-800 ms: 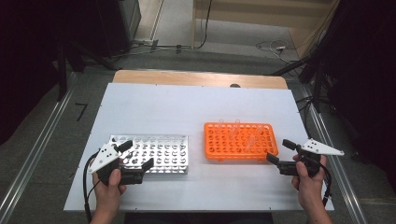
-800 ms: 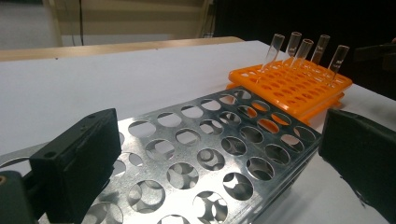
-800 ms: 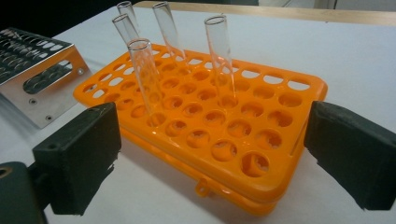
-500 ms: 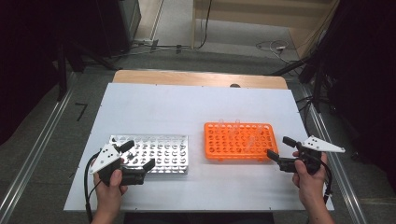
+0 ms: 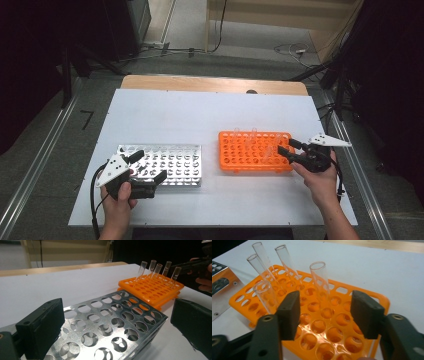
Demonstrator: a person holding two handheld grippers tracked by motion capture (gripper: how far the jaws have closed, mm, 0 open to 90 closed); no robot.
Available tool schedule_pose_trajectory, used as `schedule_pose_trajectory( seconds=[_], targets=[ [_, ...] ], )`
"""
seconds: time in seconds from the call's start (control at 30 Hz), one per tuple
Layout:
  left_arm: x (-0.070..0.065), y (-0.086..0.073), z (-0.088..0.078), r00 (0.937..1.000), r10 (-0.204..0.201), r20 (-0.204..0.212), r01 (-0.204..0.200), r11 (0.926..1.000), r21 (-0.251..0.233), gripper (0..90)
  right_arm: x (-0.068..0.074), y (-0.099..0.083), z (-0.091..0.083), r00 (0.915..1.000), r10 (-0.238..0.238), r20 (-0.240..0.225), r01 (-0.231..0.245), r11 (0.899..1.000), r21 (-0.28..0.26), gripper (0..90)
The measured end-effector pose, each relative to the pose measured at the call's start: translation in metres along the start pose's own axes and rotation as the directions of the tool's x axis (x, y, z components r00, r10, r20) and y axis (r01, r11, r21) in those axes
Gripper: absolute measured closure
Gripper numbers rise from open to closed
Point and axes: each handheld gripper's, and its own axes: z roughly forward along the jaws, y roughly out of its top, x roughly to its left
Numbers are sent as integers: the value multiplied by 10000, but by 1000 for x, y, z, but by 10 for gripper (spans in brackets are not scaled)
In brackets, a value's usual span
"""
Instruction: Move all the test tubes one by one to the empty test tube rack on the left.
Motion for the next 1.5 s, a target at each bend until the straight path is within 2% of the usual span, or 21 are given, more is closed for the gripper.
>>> schedule_pose_trajectory(
  seconds=[0.1,0.33,0.47,0.6,0.73,0.83,1.03,1.17,1.33,1.5],
  targets=[
    [0,0,0,10000,-19,9,19,10000,-16,0,-1,1,12,9997,147,-196,-140,9993,341,526],
    [1,0,0,10000,-8,21,8,10000,-22,0,3,3,29,9994,-103,341,78,9974,710,638],
    [1,0,0,10000,0,42,0,10000,-16,0,5,-1,32,9983,-250,536,209,9969,755,673],
    [1,-1,0,10000,-9,93,8,10000,43,0,8,-6,33,9969,-378,685,345,9982,494,695],
    [0,-1,2,9999,9,171,-10,10000,81,0,10,-6,33,9916,-772,1042,721,9960,526,737],
    [-1,-1,3,9995,173,278,-177,9997,167,0,10,-6,32,9918,-770,1022,724,9963,473,740],
    [-1,-2,4,9989,248,402,-257,9994,233,0,8,-2,21,9950,-539,847,546,9985,-54,742],
    [-1,-2,3,9990,237,391,-245,9995,198,0,9,3,10,9953,-578,782,603,9977,-301,742],
    [-2,-1,3,9983,169,561,-183,9995,245,0,12,9,-4,9951,-668,725,704,9964,-478,742],
    [-6,1,3,9975,300,634,-320,9990,298,0,13,13,-18,9967,-536,612,576,9962,-658,742]
  ],
)
